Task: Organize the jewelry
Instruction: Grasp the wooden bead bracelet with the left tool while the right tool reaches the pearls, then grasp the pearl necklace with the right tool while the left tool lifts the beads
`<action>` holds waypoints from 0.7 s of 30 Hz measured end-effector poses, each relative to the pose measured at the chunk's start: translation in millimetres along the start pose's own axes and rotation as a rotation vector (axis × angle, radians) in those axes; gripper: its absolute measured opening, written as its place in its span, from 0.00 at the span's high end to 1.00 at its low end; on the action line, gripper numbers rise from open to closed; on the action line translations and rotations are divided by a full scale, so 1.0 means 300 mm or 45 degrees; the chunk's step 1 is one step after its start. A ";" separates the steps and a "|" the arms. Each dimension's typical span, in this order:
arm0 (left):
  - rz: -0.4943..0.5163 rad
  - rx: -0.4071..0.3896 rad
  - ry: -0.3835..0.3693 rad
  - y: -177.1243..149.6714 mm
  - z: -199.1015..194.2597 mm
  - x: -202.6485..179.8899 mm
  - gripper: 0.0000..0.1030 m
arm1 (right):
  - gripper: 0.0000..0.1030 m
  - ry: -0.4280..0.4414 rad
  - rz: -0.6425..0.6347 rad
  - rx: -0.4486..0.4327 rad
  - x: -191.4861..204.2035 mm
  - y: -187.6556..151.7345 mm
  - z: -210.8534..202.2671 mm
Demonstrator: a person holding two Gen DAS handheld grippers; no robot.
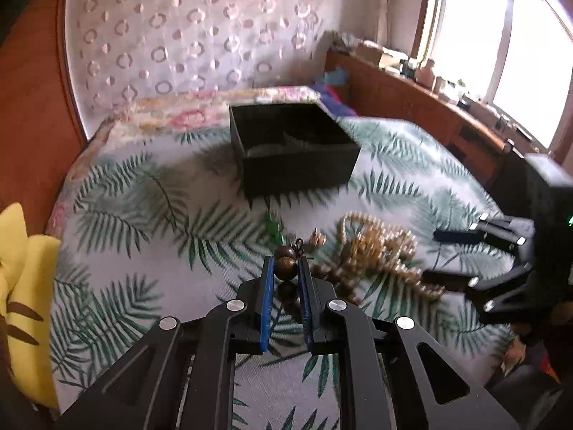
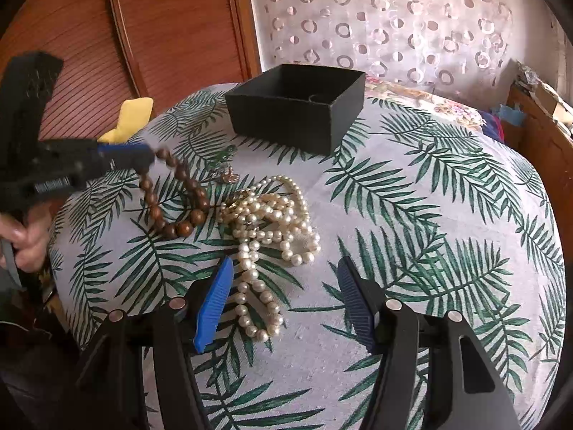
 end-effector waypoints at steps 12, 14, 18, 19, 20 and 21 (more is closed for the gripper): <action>-0.015 -0.105 -0.018 0.070 -0.098 0.002 0.88 | 0.51 0.028 -0.022 0.035 0.024 -0.024 0.017; -0.017 -0.112 -0.014 0.071 -0.104 0.006 0.88 | 0.53 0.028 -0.025 0.038 0.024 -0.025 0.017; -0.022 -0.101 -0.005 0.062 -0.092 0.016 0.88 | 0.55 0.033 -0.029 0.041 0.022 -0.029 0.006; -0.023 -0.097 -0.005 0.058 -0.089 0.018 0.88 | 0.57 0.034 -0.030 0.041 0.020 -0.030 0.001; -0.025 -0.093 -0.005 0.054 -0.086 0.019 0.88 | 0.58 0.031 -0.029 0.041 0.016 -0.032 -0.005; -0.027 -0.088 -0.006 0.049 -0.082 0.020 0.88 | 0.58 0.028 -0.027 0.041 0.012 -0.034 -0.009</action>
Point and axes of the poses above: each gripper's, at about its wrist camera, not at the fingertips, and z roughly the way its jaws point, x to its left, y to its top, the point moved 2 cm from there along z, roughly the way its jaws point
